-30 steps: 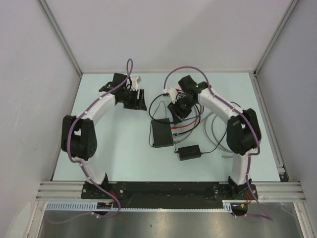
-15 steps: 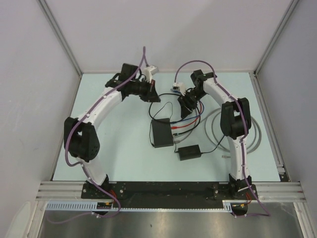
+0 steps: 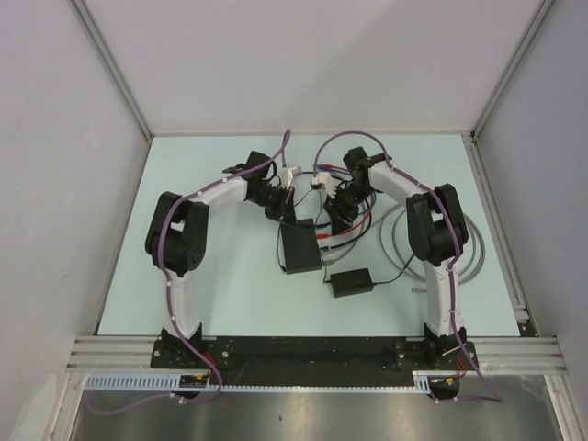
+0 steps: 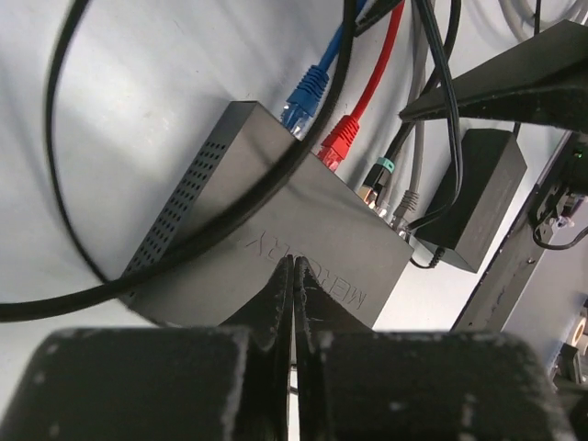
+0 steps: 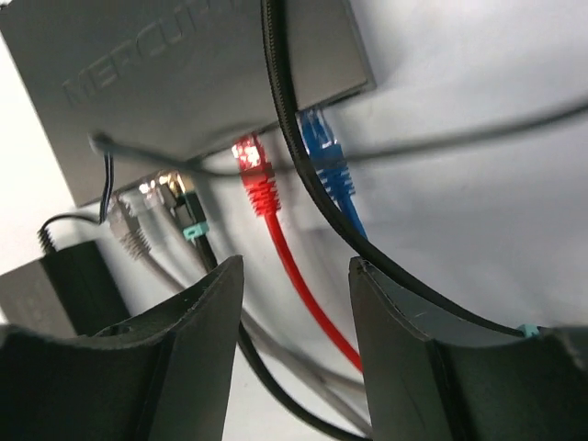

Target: Pull the plug from the switch port

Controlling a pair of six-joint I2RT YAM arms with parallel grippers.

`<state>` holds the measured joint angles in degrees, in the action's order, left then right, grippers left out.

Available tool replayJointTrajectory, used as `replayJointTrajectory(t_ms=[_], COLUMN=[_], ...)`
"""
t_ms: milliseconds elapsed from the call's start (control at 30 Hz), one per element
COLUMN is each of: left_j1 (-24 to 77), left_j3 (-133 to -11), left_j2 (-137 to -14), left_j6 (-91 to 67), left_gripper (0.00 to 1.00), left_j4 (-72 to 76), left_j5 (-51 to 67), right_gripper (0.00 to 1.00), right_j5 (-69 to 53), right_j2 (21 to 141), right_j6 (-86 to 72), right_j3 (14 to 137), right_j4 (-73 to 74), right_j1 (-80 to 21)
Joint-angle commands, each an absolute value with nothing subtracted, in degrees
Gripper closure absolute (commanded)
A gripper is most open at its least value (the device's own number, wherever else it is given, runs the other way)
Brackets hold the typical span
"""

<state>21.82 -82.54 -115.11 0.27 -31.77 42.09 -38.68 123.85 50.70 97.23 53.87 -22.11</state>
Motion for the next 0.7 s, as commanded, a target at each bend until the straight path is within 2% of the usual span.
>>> replayJointTrajectory(t_ms=[0, 267, 667], left_j1=[22.7, 22.7, 22.0], left_j3=[-83.4, -82.2, -86.1], left_j2=[-115.4, -117.2, -120.0], left_j6=[1.2, 2.1, 3.7], left_gripper=[1.00, 1.00, 1.00], left_j4=[-31.6, -32.6, -35.9], left_j5=[42.4, 38.6, 33.8], right_gripper=[0.46, 0.47, 0.51], right_j5=[-38.1, -34.0, -42.4], right_j2=[120.7, 121.3, 124.3], right_j6=[48.4, 39.6, 40.3], right_j3=[97.0, 95.7, 100.1], right_j4=[46.2, 34.0, 38.9], right_j1=[-23.4, -24.4, -23.8])
